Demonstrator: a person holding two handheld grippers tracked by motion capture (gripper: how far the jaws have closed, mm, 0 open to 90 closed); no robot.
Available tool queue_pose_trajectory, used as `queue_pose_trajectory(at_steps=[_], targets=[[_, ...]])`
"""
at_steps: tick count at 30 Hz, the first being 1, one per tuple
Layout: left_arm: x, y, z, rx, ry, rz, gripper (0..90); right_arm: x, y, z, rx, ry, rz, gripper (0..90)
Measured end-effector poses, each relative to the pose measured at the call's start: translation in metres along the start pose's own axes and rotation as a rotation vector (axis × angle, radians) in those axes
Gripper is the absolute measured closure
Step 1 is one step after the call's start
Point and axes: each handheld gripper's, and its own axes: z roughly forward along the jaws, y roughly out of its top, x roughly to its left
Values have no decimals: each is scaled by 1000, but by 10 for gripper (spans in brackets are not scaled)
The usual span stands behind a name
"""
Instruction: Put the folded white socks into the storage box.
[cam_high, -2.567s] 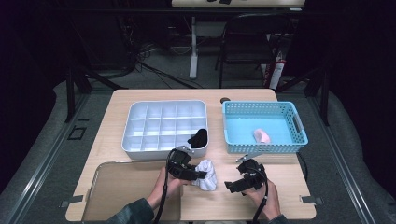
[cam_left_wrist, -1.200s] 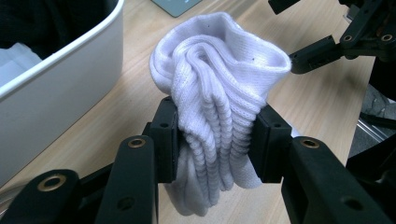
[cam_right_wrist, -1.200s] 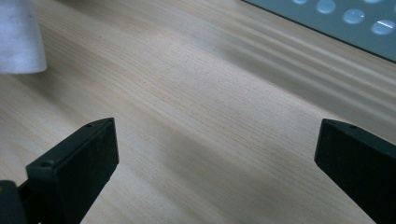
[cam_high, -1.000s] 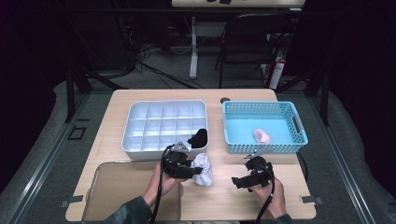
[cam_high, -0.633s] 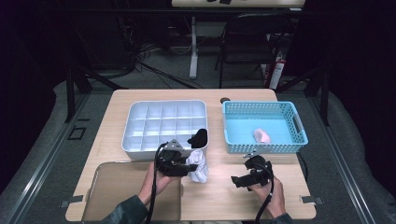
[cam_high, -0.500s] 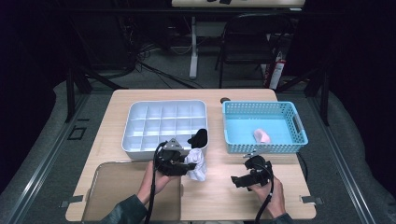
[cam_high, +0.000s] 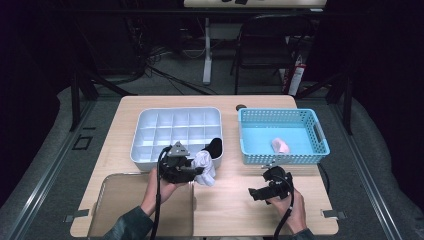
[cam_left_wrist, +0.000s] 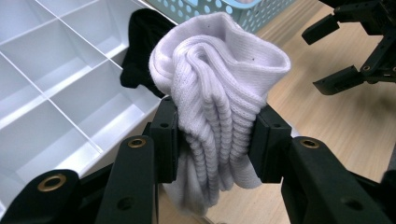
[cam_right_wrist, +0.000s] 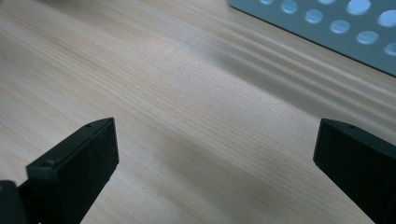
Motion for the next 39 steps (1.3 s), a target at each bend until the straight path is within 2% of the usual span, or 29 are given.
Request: queue_pose_trajectory(at_steps=[12, 18, 22, 31, 37, 39], targets=[[10, 10, -8, -32, 43, 8, 598, -2, -1, -2, -1, -13, 11, 0], [16, 14, -11, -55, 64, -2, 598, -2, -1, -1, 2, -12, 12, 0], [18, 18, -13, -68, 96, 8, 598, -2, -1, -1, 3, -14, 11, 0], [23, 25, -11, -82, 244, 66, 599, -1, -1, 0, 4, -18, 13, 0], [27, 27, 0, -49, 342, 122, 599, -2, -1, 0, 11, -19, 16, 0], [27, 28, 4, -40, 386, 151, 599, -3, -2, 0, 12, -16, 18, 0]])
